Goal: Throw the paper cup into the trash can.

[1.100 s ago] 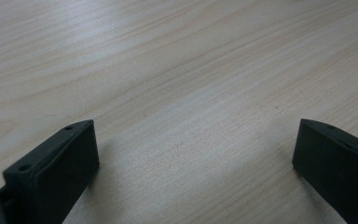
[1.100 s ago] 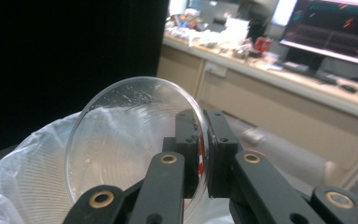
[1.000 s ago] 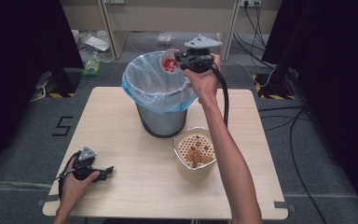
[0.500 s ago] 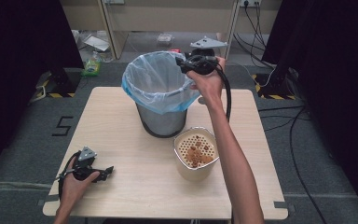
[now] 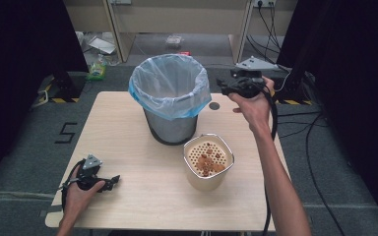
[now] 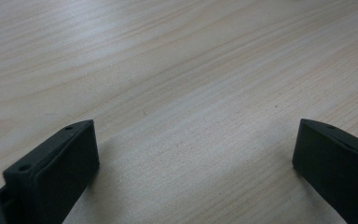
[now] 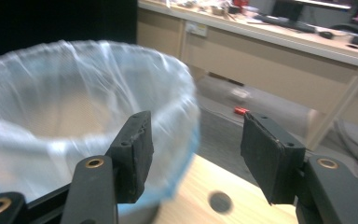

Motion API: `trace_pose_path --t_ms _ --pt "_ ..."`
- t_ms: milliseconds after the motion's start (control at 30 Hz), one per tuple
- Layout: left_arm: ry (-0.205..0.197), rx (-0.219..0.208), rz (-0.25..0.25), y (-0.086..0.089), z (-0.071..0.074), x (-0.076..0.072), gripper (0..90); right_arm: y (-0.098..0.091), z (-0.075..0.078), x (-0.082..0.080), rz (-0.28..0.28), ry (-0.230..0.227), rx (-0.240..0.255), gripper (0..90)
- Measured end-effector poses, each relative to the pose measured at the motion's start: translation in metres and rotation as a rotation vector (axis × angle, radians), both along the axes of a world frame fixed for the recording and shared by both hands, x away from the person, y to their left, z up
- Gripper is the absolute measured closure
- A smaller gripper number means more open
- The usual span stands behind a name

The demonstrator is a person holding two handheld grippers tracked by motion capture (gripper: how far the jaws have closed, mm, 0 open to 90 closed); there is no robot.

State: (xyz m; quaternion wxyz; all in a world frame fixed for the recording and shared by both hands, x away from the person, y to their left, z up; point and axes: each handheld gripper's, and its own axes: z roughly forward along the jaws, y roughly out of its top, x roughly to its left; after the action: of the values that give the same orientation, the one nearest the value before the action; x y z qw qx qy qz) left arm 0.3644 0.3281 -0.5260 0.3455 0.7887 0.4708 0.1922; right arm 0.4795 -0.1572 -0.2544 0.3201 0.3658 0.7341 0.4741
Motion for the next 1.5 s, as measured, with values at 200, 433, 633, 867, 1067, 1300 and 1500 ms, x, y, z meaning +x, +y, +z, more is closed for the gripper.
trace_pose_path --t_ms 200,433,633,867,1067,1300,1500 --pt "0.000 -0.001 0.000 0.000 0.000 0.000 0.0 -0.031 -0.015 -0.017 -0.031 0.019 -0.025 42.6" --pt "0.001 0.000 0.000 0.000 0.000 0.000 0.0 -0.056 -0.038 -0.039 -0.056 0.030 -0.054 41.4" --pt "0.001 0.001 0.000 0.000 0.000 0.000 0.0 -0.072 -0.070 -0.057 -0.066 0.059 -0.059 40.6" --pt "0.001 0.001 0.000 0.000 0.000 0.000 0.0 -0.090 -0.116 -0.075 -0.092 0.118 -0.042 39.3" --pt "0.000 0.000 0.000 0.000 0.000 0.000 0.0 -0.095 -0.141 -0.085 -0.111 0.143 -0.066 38.0" --pt "0.000 -0.001 0.001 0.000 0.000 0.000 0.0 -0.098 -0.184 -0.102 -0.126 0.201 -0.094 36.8" --pt "0.000 0.000 0.002 0.000 0.000 0.000 0.0 -0.097 -0.215 -0.109 -0.118 0.276 -0.117 36.4"
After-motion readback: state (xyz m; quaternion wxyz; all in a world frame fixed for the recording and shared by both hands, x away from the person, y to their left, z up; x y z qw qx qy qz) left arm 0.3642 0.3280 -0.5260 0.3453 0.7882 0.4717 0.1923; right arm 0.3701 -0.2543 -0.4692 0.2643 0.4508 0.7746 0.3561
